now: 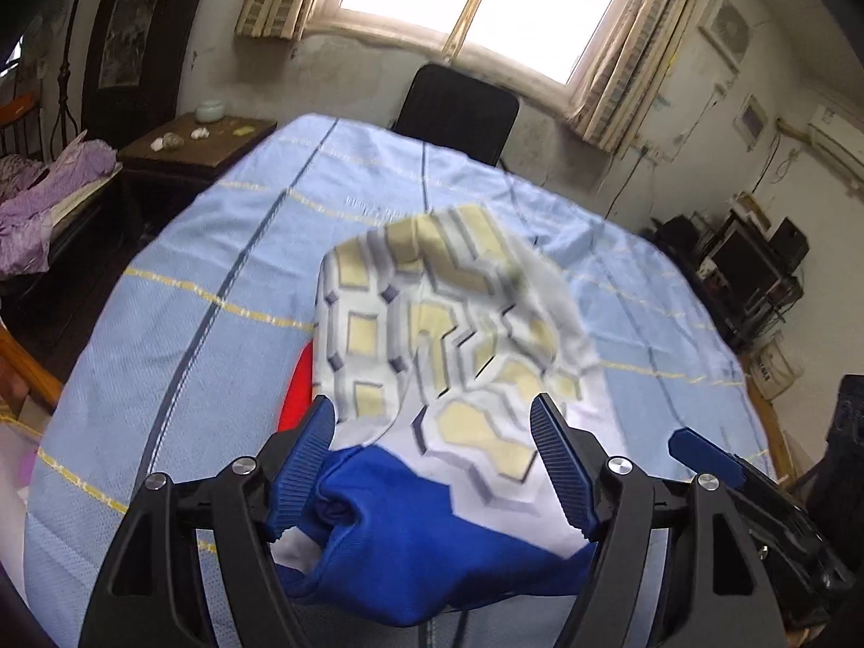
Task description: Fold large clothes
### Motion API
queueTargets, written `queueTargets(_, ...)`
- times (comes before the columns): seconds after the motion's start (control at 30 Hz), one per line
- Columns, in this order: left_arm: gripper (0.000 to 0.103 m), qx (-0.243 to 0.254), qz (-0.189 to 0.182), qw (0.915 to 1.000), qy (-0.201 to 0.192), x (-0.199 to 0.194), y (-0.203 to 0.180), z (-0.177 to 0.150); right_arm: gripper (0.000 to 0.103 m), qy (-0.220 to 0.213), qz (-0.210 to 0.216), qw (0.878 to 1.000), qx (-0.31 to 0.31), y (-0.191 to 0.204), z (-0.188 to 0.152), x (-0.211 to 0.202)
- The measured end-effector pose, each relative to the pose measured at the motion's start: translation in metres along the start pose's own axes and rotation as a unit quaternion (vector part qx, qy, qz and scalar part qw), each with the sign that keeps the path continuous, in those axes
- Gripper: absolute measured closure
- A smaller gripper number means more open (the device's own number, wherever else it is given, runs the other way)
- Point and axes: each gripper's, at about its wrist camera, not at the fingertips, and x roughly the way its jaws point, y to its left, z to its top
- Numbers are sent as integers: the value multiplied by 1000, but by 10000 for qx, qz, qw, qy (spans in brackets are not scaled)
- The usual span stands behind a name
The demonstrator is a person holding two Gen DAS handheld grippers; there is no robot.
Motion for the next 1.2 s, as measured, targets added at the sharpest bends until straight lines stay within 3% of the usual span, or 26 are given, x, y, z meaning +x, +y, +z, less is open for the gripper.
queueTargets(0.1, 28, 54, 180, 9993, 317, 18, 4, -5, 43, 319, -155, 9993, -87, 4, -12, 8)
queueTargets(0.3, 22, 10, 306, 9975, 633, 43, 9, -15, 55, 673, -358, 9967, -281, 1, -28, 23)
queueTargets(0.57, 21, -35, 315, 9974, 651, 39, 11, -14, 56, 769, -456, 9950, -448, -1, -34, 27)
queueTargets(0.67, 22, -131, 279, 9989, 351, 15, 16, -5, 57, 801, -202, 9965, -153, -12, -27, 19)
queueTargets(0.83, 8, -629, 5, 9980, -43, -21, 45, 7, 52, 546, -38, 9972, 518, -45, -12, -4)
queueTargets(0.9, 7, -770, 110, 9970, 53, -17, 58, 7, 43, 522, 37, 9953, 819, -60, -7, -7)
queueTargets(1.0, 7, -1043, 57, 9932, 517, 8, 76, 2, 40, 686, 217, 9909, 1134, -73, -2, 0)
queueTargets(1.1, 7, -1132, -305, 9891, 889, 28, 77, -4, 36, 893, 282, 9881, 1224, -75, 4, 15)
queueTargets(1.2, 7, -1027, -749, 9874, 938, 32, 66, -6, 33, 1055, 342, 9854, 1294, -76, 7, 31)
